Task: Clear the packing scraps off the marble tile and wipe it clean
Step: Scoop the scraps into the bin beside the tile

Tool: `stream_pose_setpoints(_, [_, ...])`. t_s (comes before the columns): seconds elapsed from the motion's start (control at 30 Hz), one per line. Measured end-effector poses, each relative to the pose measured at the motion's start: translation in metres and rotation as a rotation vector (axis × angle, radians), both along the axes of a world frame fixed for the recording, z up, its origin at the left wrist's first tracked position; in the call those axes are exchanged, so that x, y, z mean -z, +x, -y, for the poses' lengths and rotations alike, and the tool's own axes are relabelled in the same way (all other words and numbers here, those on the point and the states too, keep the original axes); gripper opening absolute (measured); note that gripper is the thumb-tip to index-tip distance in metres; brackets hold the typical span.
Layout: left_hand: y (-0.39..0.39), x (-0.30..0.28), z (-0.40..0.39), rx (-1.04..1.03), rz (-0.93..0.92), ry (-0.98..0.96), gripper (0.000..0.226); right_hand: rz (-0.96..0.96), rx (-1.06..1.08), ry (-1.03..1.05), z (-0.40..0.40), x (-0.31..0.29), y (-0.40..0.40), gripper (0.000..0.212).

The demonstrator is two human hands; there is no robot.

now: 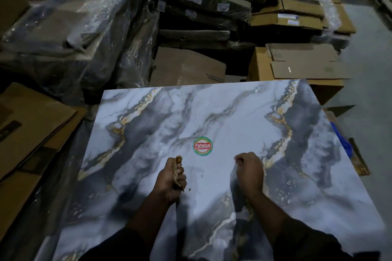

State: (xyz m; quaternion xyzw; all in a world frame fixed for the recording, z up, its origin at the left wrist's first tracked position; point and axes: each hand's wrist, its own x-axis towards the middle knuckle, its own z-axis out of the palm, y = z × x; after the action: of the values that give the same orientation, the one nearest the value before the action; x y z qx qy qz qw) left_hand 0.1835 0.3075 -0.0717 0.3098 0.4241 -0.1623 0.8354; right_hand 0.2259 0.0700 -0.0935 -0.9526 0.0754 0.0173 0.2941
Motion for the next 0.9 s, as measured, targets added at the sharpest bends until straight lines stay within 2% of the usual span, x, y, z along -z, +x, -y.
stream_pose_setpoints(0.27, [-0.037,0.003,-0.053,0.038,0.021,-0.014,0.036,-0.089,-0.214,0.180,-0.093,-0.001,-0.044,0.027])
stream_pose_setpoints(0.37, [-0.047,0.000,-0.070,0.058,0.032,-0.024,0.037,-0.070,-0.364,0.068,-0.112,-0.004,-0.059,0.016])
stream_pose_setpoints(0.47, [-0.055,-0.001,-0.083,0.082,0.047,-0.014,0.034,-0.073,-0.465,-0.047,-0.111,-0.007,-0.072,0.036])
stream_pose_setpoints(0.5, [-0.057,-0.001,-0.085,0.087,0.048,-0.005,0.033,-0.067,-0.482,-0.064,-0.110,-0.007,-0.076,0.034])
stream_pose_setpoints(0.6, [-0.062,0.000,-0.089,0.096,0.038,0.016,0.034,-0.007,-0.488,-0.092,-0.112,-0.004,-0.088,0.021])
stream_pose_setpoints(0.77, [-0.066,0.002,-0.092,0.119,0.014,0.036,0.037,-0.015,-0.464,-0.155,-0.125,0.003,-0.092,0.026])
stream_pose_setpoints(0.83, [-0.066,0.003,-0.091,0.132,0.006,0.063,0.036,-0.025,-0.407,-0.152,-0.132,0.003,-0.084,0.026])
stream_pose_setpoints(0.9, [-0.065,0.005,-0.089,0.143,-0.001,0.072,0.035,-0.035,-0.261,-0.087,-0.141,-0.001,-0.071,0.021])
